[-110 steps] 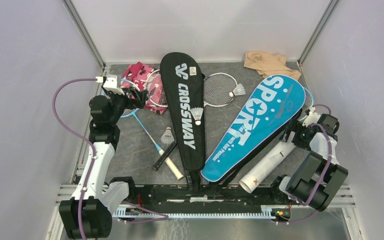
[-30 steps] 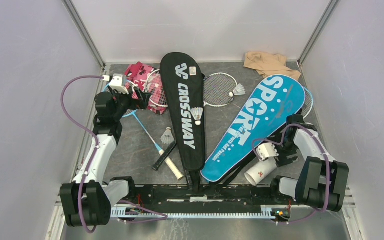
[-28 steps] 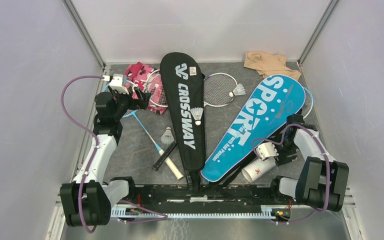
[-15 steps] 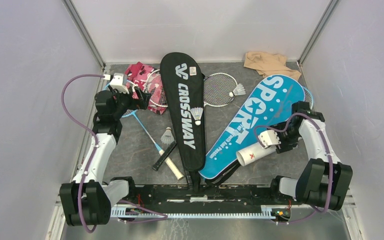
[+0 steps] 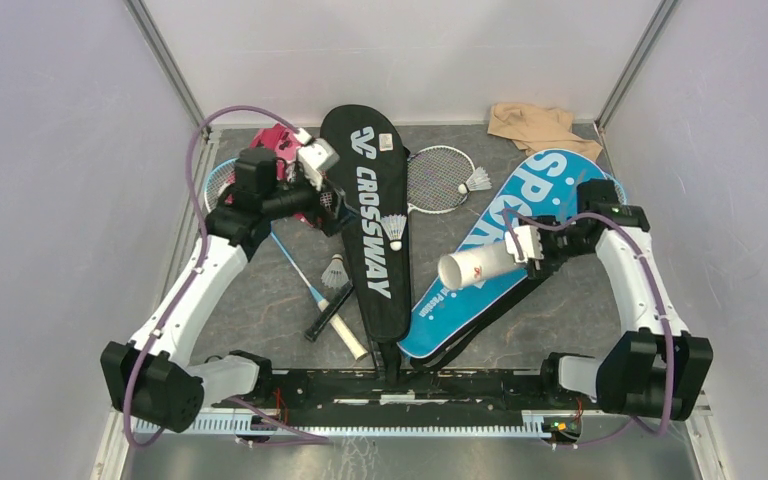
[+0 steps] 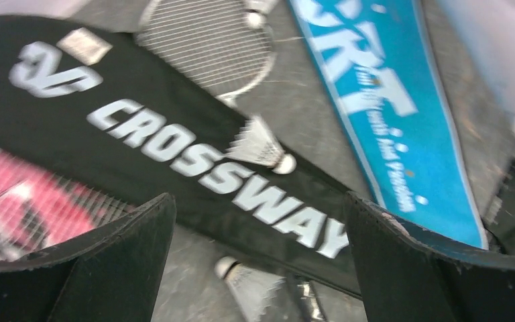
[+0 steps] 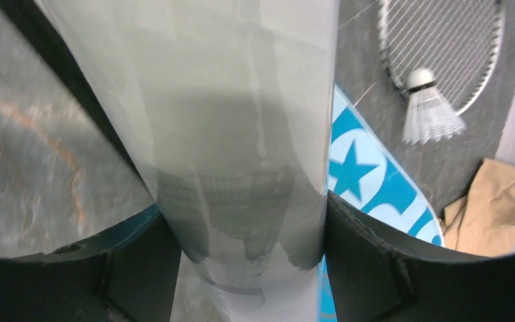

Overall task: Pack up the badminton gear
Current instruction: Open the lid of the shuttle tube.

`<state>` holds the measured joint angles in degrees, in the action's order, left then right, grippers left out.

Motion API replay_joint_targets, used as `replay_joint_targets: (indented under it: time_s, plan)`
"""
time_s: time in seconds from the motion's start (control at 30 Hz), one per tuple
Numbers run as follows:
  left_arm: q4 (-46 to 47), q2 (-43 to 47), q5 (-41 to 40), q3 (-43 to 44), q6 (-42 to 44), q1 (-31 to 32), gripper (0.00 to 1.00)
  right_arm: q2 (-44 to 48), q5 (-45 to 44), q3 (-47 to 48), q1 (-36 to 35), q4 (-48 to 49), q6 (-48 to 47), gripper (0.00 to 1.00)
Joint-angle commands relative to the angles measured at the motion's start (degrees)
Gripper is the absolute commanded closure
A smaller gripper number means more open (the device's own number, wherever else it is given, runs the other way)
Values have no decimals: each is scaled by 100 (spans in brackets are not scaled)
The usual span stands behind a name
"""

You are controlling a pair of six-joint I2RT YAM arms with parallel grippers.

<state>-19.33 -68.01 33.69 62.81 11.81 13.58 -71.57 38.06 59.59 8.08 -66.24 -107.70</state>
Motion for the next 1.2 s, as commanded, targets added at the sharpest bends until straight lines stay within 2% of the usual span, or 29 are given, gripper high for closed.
replay_joint_targets:
  time_s: [0.0,0.13,0.23,0.37,0.5,0.67,0.83,0.87,1.17]
  plan:
    - [-867,-63,429,464,670,723,0,312,731,-172,-570,1564,2218,63]
    - [-879,-107,715,716,529,1011,2,373,442,-339,-1222,2881,3925,63]
    - [-877,-91,903,814,544,1177,3,317,282,-350,-1570,3525,4858,63]
    - [-876,-113,996,818,854,1368,4,178,-51,-467,-2082,4110,5605,63]
    - [-879,-142,1108,797,1213,1456,8,44,-181,-636,-2308,4484,5870,65]
    - [-886,-87,1274,732,1584,1493,14,-108,-212,-646,-2348,4465,5870,66]
    - [-1073,-64,1533,680,2101,1539,34,-229,-173,-564,-2348,4332,5813,68]
    - [-1106,-57,1578,676,2212,1548,36,-241,-161,-555,-2352,4316,5813,68]
    - [-1109,-393,1551,903,2647,1710,37,-270,-37,-495,-2363,4190,5856,69]
